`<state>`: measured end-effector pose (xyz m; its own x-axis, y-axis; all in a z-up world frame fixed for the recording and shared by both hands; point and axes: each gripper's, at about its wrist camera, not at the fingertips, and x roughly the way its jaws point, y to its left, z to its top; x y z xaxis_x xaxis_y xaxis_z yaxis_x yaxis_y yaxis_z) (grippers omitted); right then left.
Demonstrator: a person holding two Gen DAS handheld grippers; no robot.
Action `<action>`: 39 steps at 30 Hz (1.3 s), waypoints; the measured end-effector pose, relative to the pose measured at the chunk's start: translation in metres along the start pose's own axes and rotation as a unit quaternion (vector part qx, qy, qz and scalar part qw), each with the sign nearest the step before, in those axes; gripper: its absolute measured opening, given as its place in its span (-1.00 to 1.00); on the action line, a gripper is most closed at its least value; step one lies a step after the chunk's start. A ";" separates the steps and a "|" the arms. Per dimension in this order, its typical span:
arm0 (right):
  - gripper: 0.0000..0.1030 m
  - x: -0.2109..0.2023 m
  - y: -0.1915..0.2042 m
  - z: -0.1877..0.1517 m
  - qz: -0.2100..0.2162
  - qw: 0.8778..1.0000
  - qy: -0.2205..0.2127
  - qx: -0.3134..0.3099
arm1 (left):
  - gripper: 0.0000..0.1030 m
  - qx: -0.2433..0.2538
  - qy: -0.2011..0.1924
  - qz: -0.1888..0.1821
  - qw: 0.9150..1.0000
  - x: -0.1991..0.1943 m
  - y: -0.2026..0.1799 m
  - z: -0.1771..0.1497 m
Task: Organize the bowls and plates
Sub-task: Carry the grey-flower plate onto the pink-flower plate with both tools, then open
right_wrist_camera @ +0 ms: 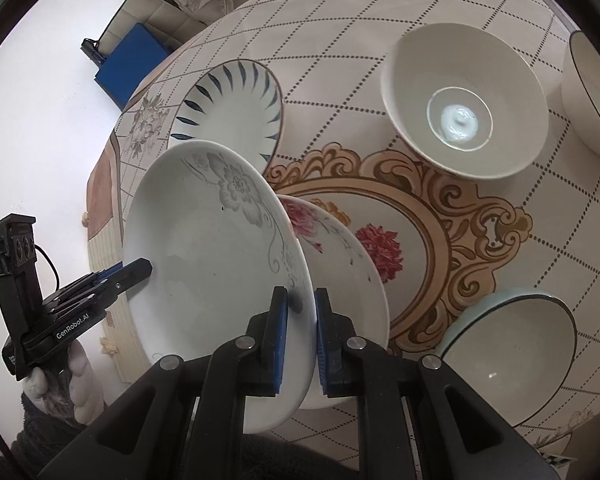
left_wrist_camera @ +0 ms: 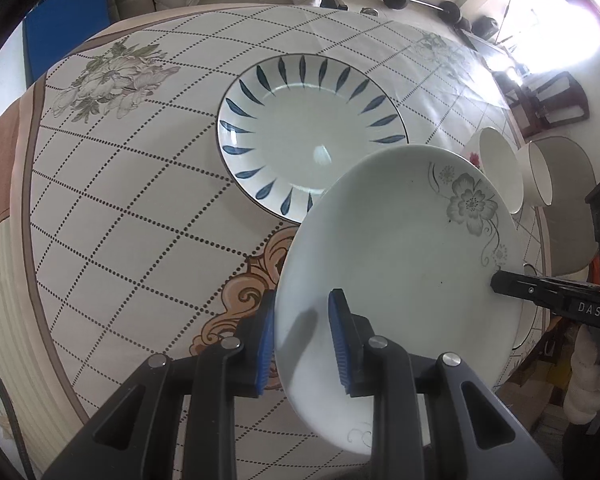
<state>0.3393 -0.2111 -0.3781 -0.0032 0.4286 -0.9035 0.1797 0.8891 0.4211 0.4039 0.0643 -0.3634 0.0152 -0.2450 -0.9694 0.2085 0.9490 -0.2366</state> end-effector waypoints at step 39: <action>-0.56 0.051 0.029 -0.006 -0.178 0.980 0.060 -0.072 | -0.58 0.045 0.104 0.128 0.985 0.071 -0.051 -0.049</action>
<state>0.3384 -0.1623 -0.4111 -0.1571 0.0952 -0.9830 0.0048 0.9954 0.0956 0.3463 0.0082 -0.4237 -0.1196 0.0556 -0.9913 0.3093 0.9508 0.0161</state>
